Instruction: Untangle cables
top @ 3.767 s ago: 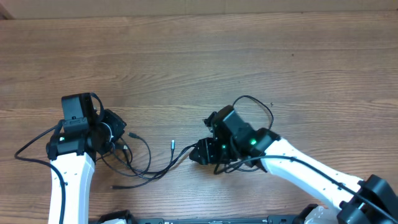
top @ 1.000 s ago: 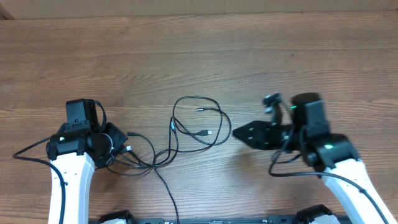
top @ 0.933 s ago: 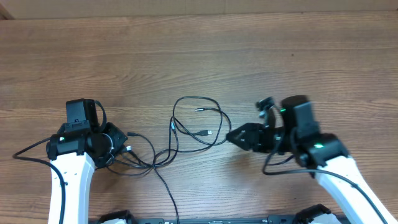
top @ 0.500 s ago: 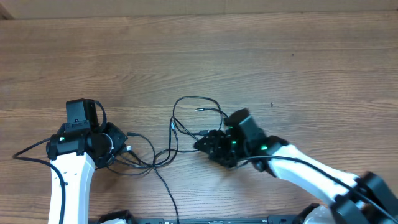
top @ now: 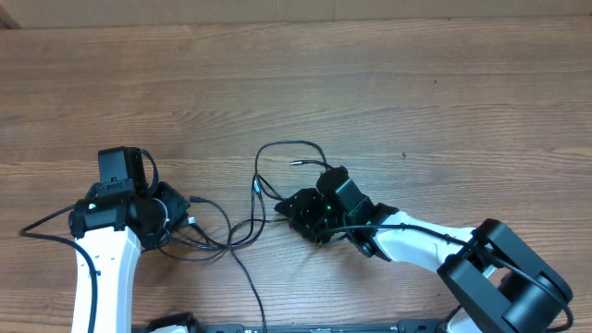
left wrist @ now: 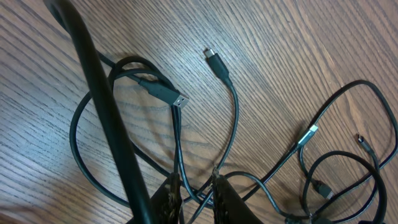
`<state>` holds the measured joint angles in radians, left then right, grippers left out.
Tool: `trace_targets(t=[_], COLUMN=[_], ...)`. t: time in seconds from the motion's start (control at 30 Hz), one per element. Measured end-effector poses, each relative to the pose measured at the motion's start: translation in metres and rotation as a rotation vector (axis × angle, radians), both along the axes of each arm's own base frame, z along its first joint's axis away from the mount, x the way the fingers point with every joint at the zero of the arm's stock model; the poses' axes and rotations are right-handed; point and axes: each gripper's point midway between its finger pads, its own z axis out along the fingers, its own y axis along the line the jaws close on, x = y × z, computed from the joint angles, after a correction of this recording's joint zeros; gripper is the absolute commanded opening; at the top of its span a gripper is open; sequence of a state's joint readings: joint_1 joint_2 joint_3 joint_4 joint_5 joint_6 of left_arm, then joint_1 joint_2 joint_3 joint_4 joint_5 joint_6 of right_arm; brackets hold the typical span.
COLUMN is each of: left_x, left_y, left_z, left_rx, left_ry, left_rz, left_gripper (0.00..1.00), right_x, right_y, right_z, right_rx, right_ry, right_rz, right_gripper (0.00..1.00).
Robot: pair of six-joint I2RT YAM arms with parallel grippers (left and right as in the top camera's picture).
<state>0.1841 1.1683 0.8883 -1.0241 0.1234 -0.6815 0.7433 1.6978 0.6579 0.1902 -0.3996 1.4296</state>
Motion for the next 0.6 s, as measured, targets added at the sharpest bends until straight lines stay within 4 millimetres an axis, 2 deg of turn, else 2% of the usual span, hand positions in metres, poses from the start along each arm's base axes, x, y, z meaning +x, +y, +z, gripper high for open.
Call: trace_targets(t=[0.2,0.37,0.47,0.57,0.6], left_x=[0.000,0.000,-0.001,-0.003,-0.003], left_y=[0.000,0.000,0.000,-0.001,-0.001], left_z=[0.000,0.000,0.000,-0.001,-0.001], left_rx=[0.000,0.000,-0.001,-0.003,-0.003], left_ry=[0.000,0.000,0.003,0.012,0.013], left_rz=[0.001,0.001,0.001,0.001,0.001], left_gripper=[0.19,0.18,0.17,0.17,0.17], right_x=[-0.009,-0.017,-0.023,-0.018,-0.016], right_y=[-0.003,0.021,0.029,0.031,0.031], right_z=[-0.014,-0.011,-0.016,-0.018,-0.018], right_rx=[-0.047,-0.006,-0.013,-0.013,-0.014], right_ry=[0.082,0.053,0.055,0.050,0.047], right_rz=[-0.063,-0.063,-0.085,-0.126,-0.139], right_gripper=[0.55,0.54,0.54,0.47,0.38])
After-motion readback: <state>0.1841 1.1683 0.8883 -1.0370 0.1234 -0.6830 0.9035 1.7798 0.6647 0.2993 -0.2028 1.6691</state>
